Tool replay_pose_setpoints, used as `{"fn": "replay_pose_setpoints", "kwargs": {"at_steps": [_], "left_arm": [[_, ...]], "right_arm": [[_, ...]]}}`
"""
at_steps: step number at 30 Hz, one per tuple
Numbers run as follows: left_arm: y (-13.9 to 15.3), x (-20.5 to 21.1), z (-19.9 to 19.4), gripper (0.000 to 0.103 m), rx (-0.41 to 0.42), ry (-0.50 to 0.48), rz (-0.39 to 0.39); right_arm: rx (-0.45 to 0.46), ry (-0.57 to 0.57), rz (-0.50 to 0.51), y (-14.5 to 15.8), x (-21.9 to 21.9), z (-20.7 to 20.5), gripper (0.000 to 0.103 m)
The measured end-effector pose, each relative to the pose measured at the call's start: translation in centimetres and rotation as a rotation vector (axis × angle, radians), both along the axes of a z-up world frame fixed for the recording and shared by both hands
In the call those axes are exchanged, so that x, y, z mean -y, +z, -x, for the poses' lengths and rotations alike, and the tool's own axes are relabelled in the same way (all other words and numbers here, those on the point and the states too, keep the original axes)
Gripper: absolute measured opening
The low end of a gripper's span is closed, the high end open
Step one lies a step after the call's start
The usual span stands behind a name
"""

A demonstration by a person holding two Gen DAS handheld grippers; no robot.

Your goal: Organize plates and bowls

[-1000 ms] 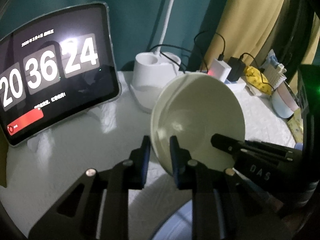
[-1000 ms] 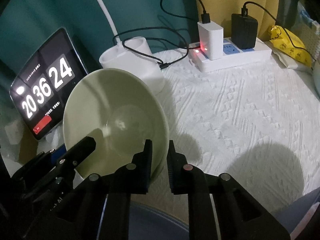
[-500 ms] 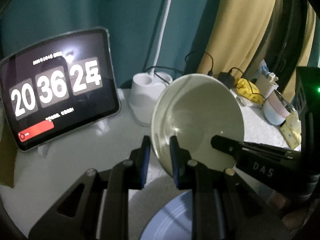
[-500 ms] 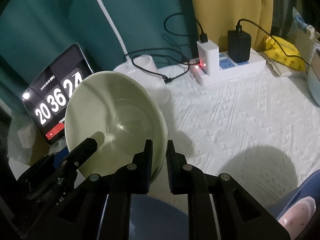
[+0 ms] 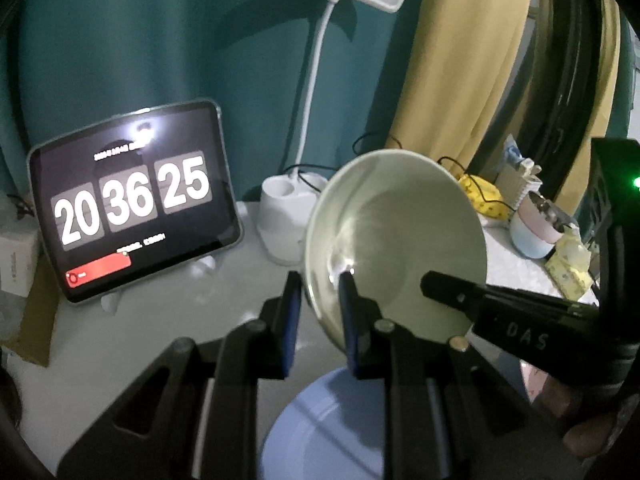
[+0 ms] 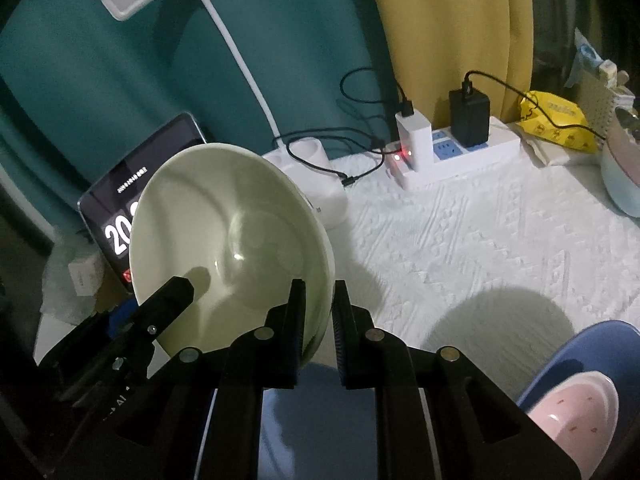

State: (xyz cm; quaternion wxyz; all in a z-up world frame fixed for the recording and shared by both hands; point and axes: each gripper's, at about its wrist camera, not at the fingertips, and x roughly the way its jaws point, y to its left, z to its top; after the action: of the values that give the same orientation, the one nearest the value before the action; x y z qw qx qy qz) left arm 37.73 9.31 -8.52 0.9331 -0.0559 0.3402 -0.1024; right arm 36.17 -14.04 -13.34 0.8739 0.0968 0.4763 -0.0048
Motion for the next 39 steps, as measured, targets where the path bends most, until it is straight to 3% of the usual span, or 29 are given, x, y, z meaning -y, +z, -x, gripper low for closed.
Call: {"fn": "replay_pose_setpoints", "kwargs": {"at_steps": [39], "left_arm": [[4.0,8.3,6.8,0.016,0.06,-0.066,-0.017]], "right_arm": [[0.101,-0.052,-0.037,6.1,6.2,8.6,0.014]]}}
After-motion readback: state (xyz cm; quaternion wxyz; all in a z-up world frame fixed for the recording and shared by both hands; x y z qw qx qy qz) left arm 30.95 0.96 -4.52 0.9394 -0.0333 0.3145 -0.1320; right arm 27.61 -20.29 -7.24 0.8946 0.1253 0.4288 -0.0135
